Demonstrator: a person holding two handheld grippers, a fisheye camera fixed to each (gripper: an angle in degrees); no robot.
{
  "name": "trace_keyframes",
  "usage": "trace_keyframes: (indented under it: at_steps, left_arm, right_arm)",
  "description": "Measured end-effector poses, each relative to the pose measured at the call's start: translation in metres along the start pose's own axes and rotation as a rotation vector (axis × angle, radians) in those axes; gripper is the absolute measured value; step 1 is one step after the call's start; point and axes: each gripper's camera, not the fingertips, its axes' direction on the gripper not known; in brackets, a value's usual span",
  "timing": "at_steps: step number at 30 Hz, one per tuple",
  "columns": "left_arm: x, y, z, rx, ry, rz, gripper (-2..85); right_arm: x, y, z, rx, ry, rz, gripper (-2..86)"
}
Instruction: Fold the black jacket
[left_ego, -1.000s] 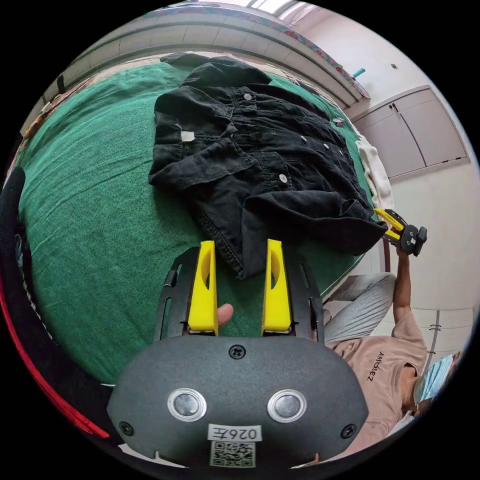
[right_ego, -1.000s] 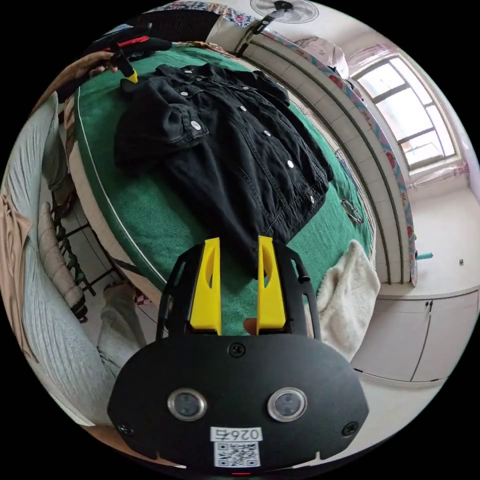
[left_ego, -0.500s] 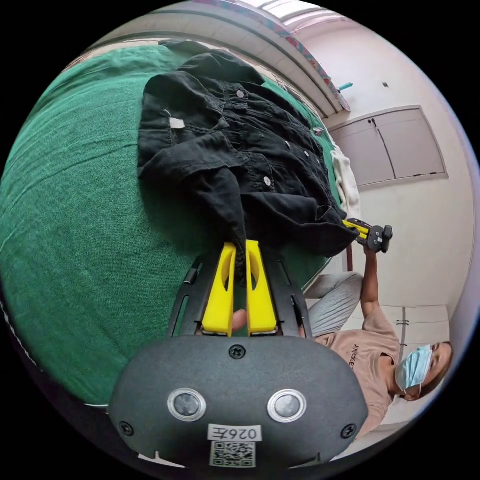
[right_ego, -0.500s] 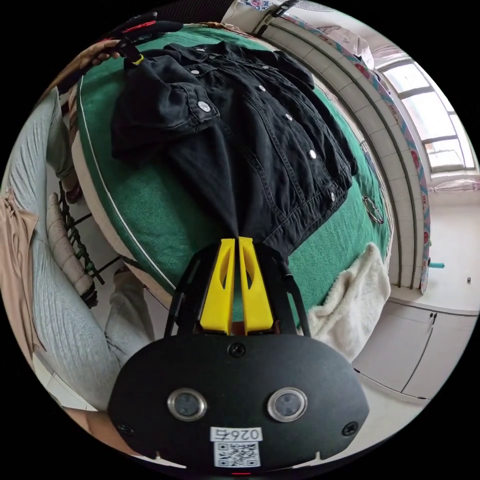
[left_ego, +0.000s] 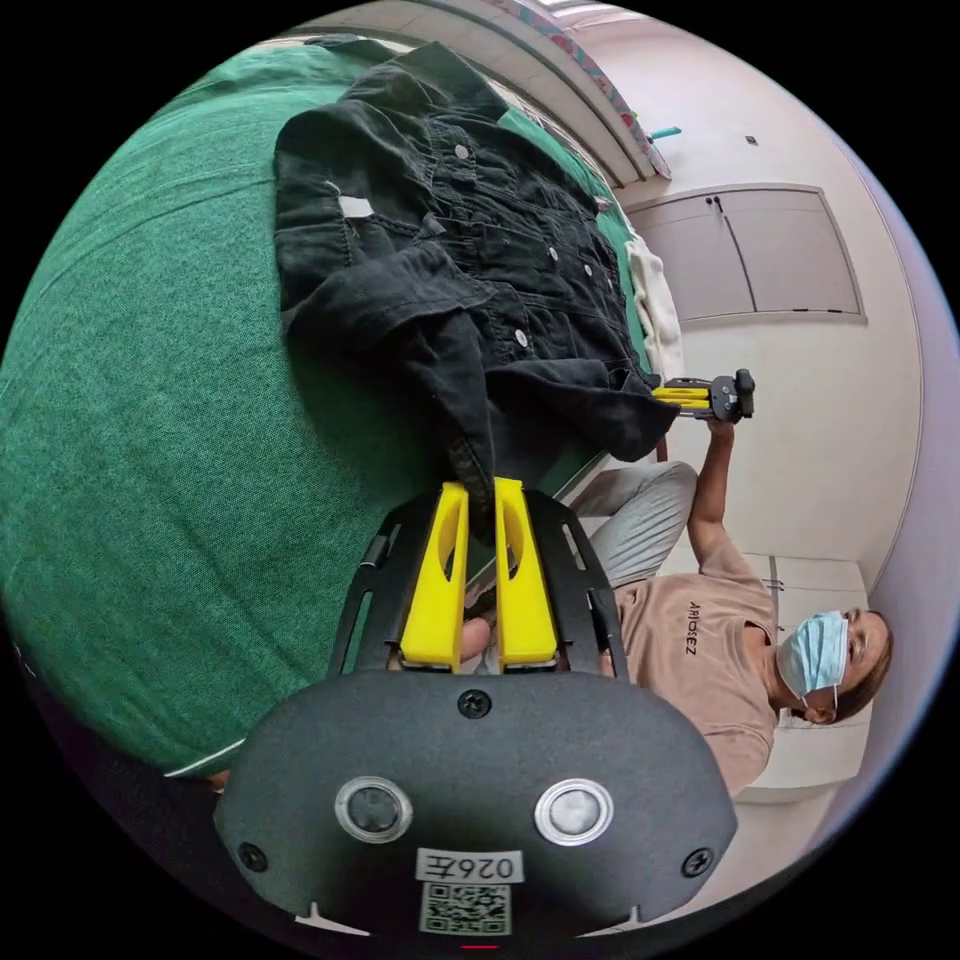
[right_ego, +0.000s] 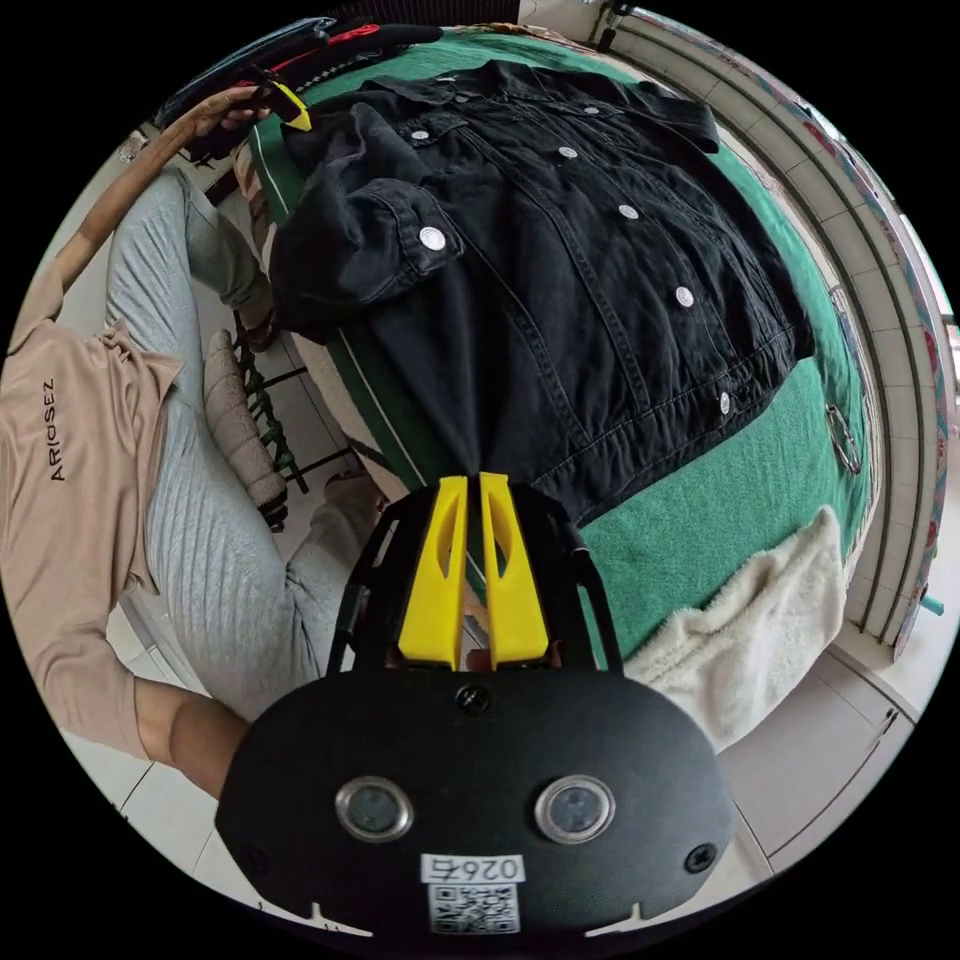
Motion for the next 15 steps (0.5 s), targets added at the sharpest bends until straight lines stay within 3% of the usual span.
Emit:
trace_keyframes:
  at_steps: [6, 10, 15]
  left_arm:
    - [0.024, 0.036, -0.039, 0.140, -0.123, 0.027, -0.4]
    - [0.035, 0.040, -0.035, 0.222, -0.110, 0.025, -0.9]
    - [0.096, 0.043, -0.021, 0.316, -0.222, 0.230, -1.0]
  right_arm:
    - [0.010, 0.019, -0.031, 0.185, -0.036, 0.069, -1.1]
    - [0.015, 0.013, -0.022, 0.141, 0.016, 0.128, -1.0]
    - [0.008, 0.000, -0.009, 0.049, 0.084, 0.145, -1.1]
